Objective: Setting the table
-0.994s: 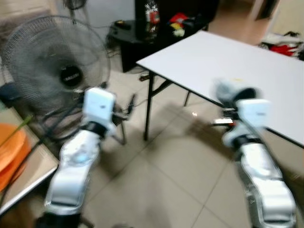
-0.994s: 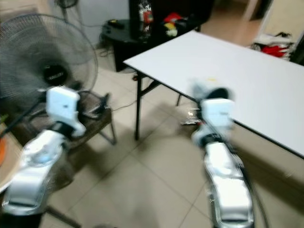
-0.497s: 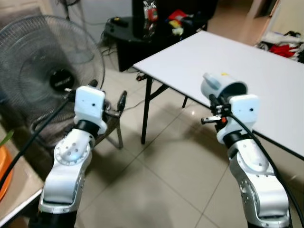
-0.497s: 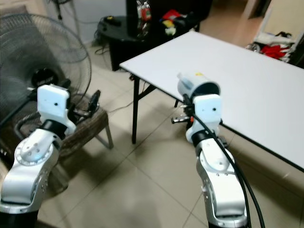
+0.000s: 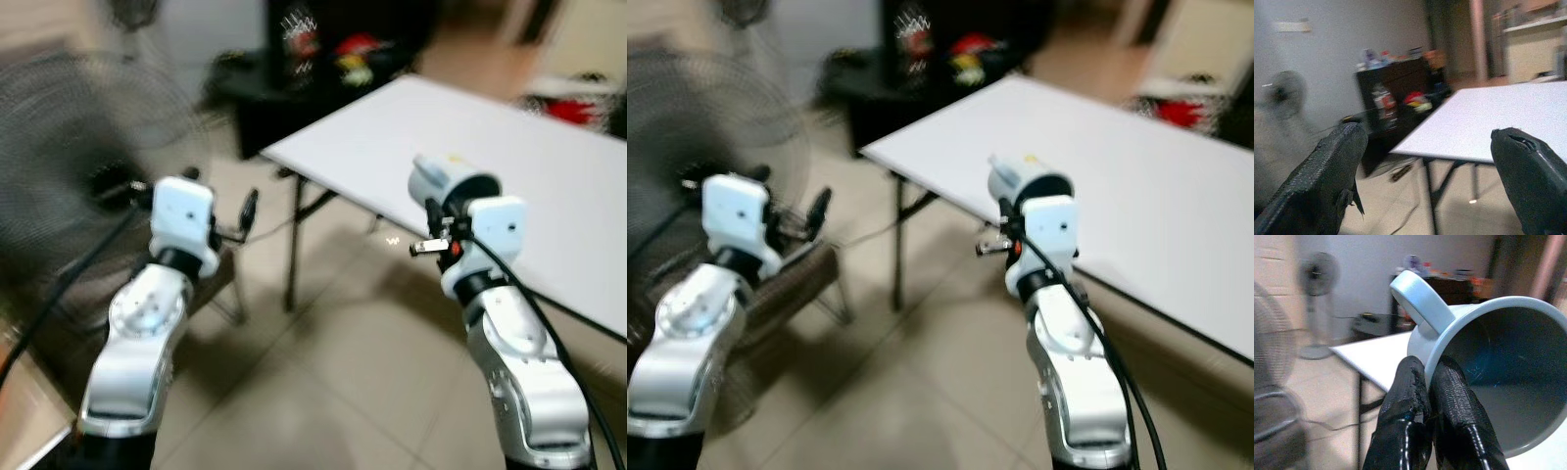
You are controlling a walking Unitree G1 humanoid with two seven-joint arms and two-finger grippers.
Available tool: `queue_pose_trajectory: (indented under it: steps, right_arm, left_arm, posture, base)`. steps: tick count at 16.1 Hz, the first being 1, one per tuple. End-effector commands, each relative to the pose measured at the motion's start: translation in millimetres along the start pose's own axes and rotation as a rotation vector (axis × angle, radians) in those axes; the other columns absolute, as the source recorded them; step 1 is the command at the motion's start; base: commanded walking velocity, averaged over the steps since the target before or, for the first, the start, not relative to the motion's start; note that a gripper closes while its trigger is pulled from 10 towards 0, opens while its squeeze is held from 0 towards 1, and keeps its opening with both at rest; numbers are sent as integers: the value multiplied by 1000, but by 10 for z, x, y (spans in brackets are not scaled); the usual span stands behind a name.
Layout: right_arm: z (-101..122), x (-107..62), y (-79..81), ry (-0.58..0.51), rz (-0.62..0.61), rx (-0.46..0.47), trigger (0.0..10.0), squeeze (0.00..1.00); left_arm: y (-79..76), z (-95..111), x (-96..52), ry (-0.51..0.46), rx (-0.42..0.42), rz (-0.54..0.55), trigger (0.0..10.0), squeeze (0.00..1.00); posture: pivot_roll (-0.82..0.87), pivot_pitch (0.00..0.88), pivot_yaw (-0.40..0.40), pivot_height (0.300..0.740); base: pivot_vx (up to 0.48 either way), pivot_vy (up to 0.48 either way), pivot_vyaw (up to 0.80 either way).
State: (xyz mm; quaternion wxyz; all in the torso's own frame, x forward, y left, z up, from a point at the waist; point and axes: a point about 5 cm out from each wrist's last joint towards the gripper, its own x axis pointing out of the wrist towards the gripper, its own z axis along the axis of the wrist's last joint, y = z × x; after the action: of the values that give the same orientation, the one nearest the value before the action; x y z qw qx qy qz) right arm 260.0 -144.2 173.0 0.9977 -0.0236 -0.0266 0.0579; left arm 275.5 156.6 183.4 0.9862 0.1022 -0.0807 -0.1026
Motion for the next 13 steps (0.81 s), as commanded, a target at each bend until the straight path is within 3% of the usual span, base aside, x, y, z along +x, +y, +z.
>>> queue_pose_trajectory:
  steps: [1,13]
  right_arm:
    - [25,3,-76,-11,-26,-11,10000,0]
    - [18,73,-45,7,35,-125,10000,0]
  left_arm:
    - [-86,32,33,-12,-9,-37,10000,0]
    - [-40,9,55,-11,-12,-14,10000,0]
  posture:
    - [7,0,-13,740]
    - [-9,0,-10,740]
  base:
    - [382,0,-800]
    - [413,0,0]
